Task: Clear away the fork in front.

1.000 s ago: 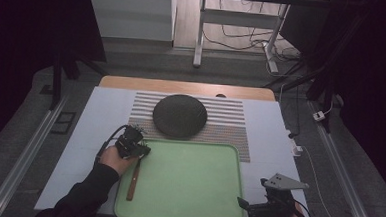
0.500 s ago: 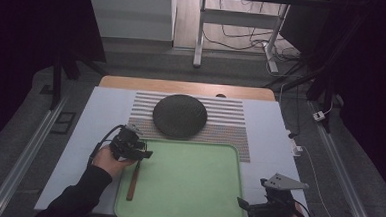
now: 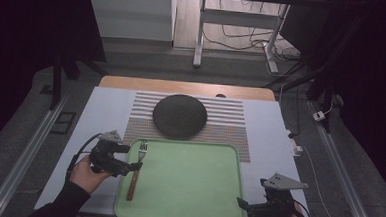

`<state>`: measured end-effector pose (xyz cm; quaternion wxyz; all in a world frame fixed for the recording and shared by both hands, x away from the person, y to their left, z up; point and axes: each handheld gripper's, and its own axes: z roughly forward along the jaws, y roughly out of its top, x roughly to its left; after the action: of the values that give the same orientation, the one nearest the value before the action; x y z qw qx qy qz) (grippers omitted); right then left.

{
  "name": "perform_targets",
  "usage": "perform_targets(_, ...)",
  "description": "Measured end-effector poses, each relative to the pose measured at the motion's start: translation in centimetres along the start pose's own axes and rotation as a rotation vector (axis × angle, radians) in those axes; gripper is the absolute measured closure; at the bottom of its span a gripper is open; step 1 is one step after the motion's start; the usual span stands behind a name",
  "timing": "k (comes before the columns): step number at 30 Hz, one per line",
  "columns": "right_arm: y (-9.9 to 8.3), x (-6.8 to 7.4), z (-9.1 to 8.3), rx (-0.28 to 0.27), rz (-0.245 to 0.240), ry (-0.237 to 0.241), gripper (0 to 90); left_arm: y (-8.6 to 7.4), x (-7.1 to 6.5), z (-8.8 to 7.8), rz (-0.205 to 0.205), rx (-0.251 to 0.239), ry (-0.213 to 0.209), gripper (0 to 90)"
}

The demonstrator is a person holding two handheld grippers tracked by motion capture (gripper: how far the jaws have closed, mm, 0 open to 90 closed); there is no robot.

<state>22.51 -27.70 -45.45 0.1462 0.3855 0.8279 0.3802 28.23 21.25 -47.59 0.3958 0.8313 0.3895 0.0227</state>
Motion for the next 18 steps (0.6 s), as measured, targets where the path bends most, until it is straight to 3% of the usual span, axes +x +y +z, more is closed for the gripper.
perform_targets(6, 0.0, 0.0, 0.0, 0.000, 0.002, 0.000, 0.0, -1.3, -0.8, -1.6, -0.014, -0.048, -0.027, 7.4)
perform_targets(12, 0.0, 0.0, 0.0, -0.001, 0.000, 0.000, 0.0, -2.8, -1.6, -3.2, -0.006, -0.073, -0.016, 4.4)
perform_targets(18, 0.0, 0.0, 0.0, 0.000, -0.005, -0.002, 0.0, -4.7, -1.7, -5.1, -0.031, -0.109, 0.003, 2.4)
